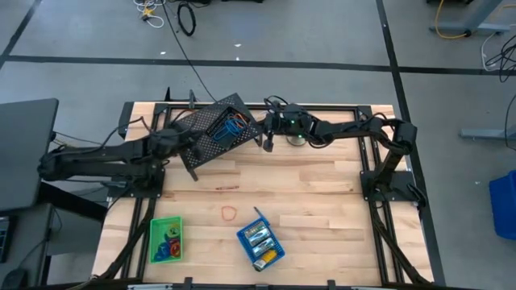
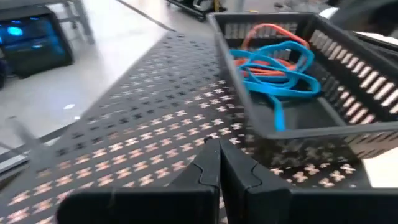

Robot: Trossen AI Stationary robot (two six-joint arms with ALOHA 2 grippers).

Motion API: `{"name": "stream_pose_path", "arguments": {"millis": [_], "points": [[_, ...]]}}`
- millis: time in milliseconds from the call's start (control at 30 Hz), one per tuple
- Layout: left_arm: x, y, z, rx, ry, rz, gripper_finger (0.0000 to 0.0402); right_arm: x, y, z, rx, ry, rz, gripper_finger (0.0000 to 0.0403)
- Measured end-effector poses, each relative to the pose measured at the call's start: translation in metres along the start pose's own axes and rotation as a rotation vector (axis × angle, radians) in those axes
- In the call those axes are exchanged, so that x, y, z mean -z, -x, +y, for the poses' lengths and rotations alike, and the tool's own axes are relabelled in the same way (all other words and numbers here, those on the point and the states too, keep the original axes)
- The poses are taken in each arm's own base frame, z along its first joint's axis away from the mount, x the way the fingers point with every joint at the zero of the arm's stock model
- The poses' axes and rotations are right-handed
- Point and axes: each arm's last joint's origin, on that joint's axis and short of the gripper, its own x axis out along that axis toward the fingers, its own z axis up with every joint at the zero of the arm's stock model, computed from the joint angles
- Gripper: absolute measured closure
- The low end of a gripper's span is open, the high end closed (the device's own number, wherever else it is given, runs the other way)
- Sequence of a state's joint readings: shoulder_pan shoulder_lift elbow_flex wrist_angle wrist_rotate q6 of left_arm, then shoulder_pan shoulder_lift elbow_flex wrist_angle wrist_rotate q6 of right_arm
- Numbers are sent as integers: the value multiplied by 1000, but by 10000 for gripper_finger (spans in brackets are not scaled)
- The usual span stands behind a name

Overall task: Pick & Place Office Desk Supplies
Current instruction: Put the black bin with rubber bands on the shelf

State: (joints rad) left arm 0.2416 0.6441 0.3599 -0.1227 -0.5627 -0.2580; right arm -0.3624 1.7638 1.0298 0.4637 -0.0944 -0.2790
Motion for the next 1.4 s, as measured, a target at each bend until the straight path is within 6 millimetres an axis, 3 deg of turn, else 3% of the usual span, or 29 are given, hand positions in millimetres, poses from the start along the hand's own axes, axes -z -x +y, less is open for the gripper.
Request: {"name": "stream_pose_path", "arguments": {"millis": [200, 567, 767, 1033, 1400], "points": [[0, -18, -6, 87, -5, 31, 401, -3, 0, 2, 187, 40, 37, 403], [2, -34, -19, 223, 9, 40, 401, -14, 7, 10, 180, 63, 15, 403], [3, -41, -24, 260, 13, 34, 401, -26, 15, 13, 281, 63, 9, 403], [6, -48, -28, 282, 12, 42, 401, -21, 26, 23, 244, 27, 176, 403], [0, -48, -31, 342, 33, -4, 401, -12, 25, -9, 226, -22, 156, 403]]}}
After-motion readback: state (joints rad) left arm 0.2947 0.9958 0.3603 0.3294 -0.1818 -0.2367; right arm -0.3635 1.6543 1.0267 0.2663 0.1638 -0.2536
